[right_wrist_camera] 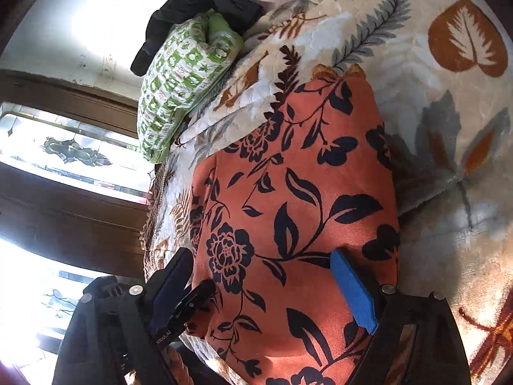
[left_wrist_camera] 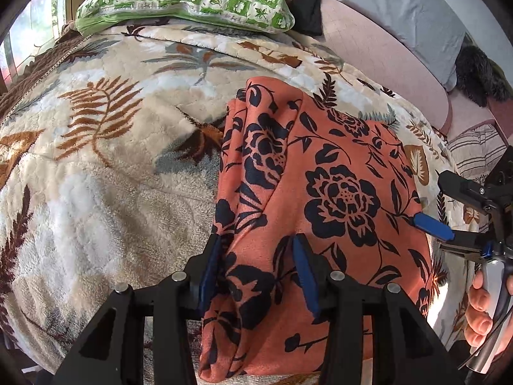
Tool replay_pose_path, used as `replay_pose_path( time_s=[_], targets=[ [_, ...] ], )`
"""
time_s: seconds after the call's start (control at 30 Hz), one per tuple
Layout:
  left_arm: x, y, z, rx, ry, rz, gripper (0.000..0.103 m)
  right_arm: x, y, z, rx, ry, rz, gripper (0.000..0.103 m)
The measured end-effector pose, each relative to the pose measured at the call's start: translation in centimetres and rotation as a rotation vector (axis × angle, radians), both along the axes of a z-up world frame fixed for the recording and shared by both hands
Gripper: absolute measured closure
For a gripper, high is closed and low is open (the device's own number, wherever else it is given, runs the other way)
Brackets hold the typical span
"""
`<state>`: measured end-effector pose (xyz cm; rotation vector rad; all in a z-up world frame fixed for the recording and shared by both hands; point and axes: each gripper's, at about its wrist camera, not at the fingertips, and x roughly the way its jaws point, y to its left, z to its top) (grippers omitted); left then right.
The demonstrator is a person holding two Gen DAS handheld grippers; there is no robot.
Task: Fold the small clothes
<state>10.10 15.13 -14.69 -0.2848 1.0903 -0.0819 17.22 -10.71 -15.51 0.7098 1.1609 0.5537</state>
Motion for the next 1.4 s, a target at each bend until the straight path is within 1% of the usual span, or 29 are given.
replay_pose_path(
  time_s=[0.03, 0.07, 0.17, 0.23, 0.27, 0.47, 0.53, 0.67, 1.0, 1.1, 1.13, 1.17, 1.2, 1.3, 1.33, 1.37, 1.4],
  targets=[
    [0.0, 0.1, -0.1, -0.003, -0.001, -0.001, 0.055, -0.2, 0.0, 0.8, -0.044, -0.025, -0.013, 0.013],
    [0.0, 0.1, -0.1, -0.005, -0.003, -0.003, 0.055, -0.4, 0.1, 1.6, -0.109, -0.058, -0.02, 0.013],
    [0.1, 0.0, -0.2, 0.0, -0.002, -0.01, 0.054, -0.4, 1.2, 3.8, -0.377, -0.153, 0.001, 0.013],
    [0.2, 0.0, -0.2, 0.001, -0.001, -0.011, 0.054, -0.4, 1.9, 4.6, -0.525, -0.192, 0.011, 0.013],
    [0.2, 0.0, -0.2, 0.001, -0.002, -0.011, 0.054, -0.4, 2.1, 5.0, -0.581, -0.211, 0.012, 0.013],
    [0.2, -0.1, -0.2, 0.014, -0.002, -0.013, 0.053, -1.6, 1.3, 7.3, -0.768, -0.314, -0.038, 0.013],
    [0.2, -0.2, -0.2, 0.02, 0.0, -0.013, 0.053, -1.6, 1.3, 7.9, -0.795, -0.336, -0.043, 0.013],
    [0.2, -0.2, -0.1, 0.025, -0.001, -0.01, 0.053, -1.9, 0.8, 8.5, -0.797, -0.349, -0.061, 0.013],
    [0.2, -0.3, -0.1, 0.028, -0.004, -0.012, 0.052, -2.2, 0.8, 8.5, -0.799, -0.35, -0.065, 0.013],
    [0.1, -0.3, -0.1, 0.03, -0.008, -0.015, 0.051, -1.9, 0.7, 8.0, -0.777, -0.34, -0.06, 0.013],
    [0.1, -0.2, -0.2, 0.029, -0.008, -0.014, 0.049, -1.6, 0.3, 7.5, -0.737, -0.321, -0.059, 0.013],
    [0.1, -0.2, -0.2, 0.028, -0.007, -0.011, 0.048, -1.0, -0.3, 6.6, -0.673, -0.286, -0.061, 0.013],
    [0.1, -0.1, -0.3, 0.029, -0.006, -0.008, 0.045, -0.3, -1.2, 5.2, -0.574, -0.233, -0.067, 0.013],
    [0.1, 0.4, -0.7, 0.011, 0.0, -0.004, 0.042, 2.0, -4.8, -0.2, -0.173, -0.006, -0.141, 0.013],
    [0.1, 0.5, -0.8, 0.004, 0.003, -0.001, 0.041, 2.6, -5.6, -1.8, -0.059, 0.049, -0.162, 0.013],
    [0.1, 0.6, -0.9, 0.002, 0.002, 0.0, 0.04, 3.1, -5.9, -3.0, 0.026, 0.082, -0.169, 0.013],
    [0.0, 0.6, -0.9, 0.005, 0.001, -0.001, 0.04, 3.6, -5.7, -3.6, 0.082, 0.097, -0.162, 0.013]
  ],
)
